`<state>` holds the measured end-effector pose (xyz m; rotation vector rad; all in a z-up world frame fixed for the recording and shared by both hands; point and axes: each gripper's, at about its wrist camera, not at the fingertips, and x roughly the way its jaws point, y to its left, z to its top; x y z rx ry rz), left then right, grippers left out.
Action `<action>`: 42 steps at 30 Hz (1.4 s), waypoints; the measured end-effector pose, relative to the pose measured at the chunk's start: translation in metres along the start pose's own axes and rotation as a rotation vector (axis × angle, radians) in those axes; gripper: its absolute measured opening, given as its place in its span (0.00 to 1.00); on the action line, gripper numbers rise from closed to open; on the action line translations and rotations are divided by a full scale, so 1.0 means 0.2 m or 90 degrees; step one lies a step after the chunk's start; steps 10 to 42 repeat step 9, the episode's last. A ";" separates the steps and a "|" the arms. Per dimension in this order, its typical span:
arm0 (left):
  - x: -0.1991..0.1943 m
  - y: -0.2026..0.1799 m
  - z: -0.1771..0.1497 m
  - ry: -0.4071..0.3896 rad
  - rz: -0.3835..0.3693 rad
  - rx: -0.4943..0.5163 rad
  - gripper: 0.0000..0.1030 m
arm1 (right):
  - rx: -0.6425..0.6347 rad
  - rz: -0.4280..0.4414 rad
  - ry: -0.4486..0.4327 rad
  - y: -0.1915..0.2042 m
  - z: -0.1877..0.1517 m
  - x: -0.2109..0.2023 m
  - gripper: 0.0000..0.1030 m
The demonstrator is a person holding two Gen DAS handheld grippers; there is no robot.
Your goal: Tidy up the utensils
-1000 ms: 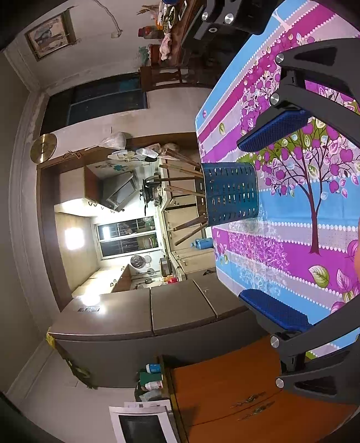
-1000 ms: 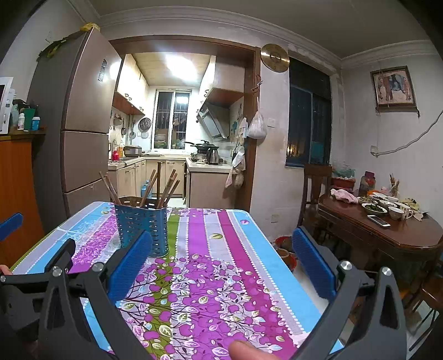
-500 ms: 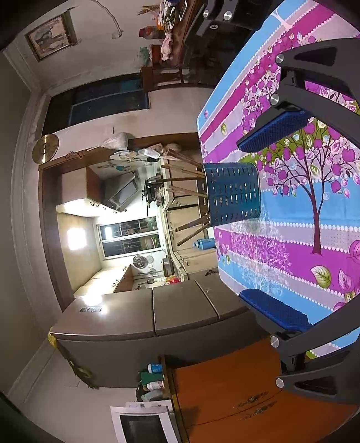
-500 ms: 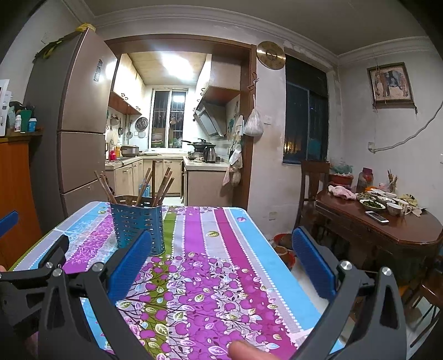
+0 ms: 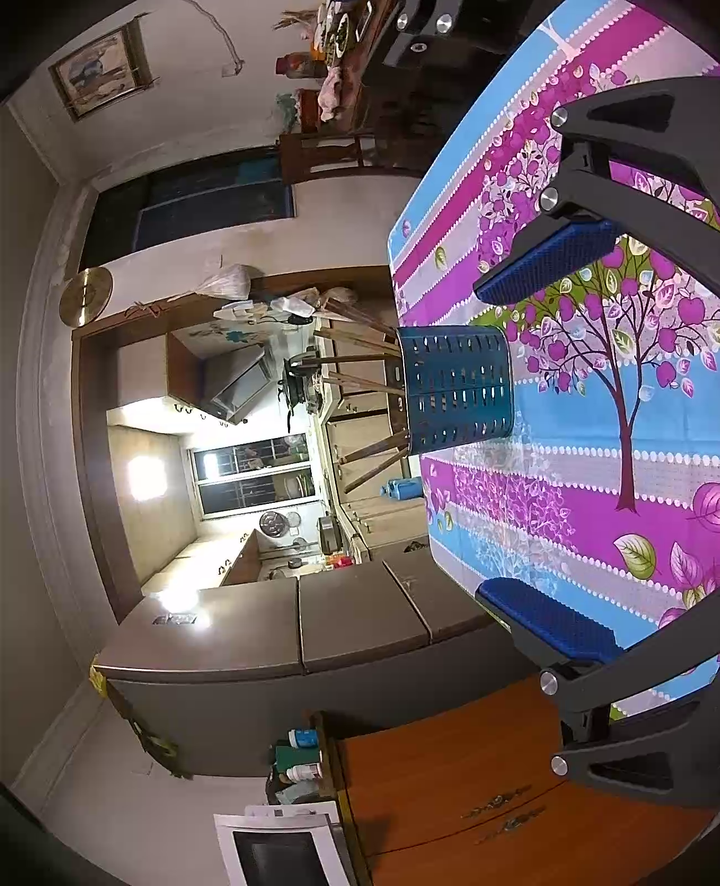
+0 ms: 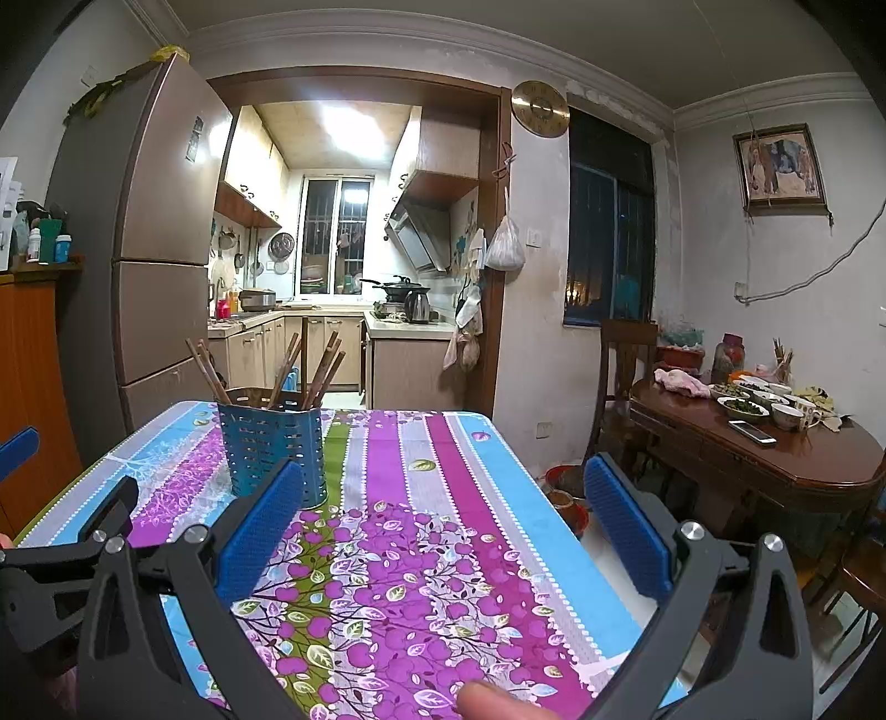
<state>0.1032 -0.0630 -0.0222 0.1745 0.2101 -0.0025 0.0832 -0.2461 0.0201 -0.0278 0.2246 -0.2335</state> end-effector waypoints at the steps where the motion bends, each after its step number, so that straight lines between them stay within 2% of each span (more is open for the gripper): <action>1: 0.00 0.00 0.00 0.000 -0.003 -0.001 0.96 | 0.001 -0.001 0.000 0.00 0.00 0.00 0.95; 5: 0.02 0.02 0.01 0.031 -0.028 -0.014 0.96 | 0.006 -0.003 0.001 -0.01 0.00 0.00 0.95; 9: 0.01 0.02 0.01 0.013 -0.002 -0.004 0.96 | 0.004 -0.003 0.001 -0.01 0.00 0.00 0.95; 42: 0.01 0.02 0.01 0.013 -0.002 -0.004 0.96 | 0.004 -0.003 0.001 -0.01 0.00 0.00 0.95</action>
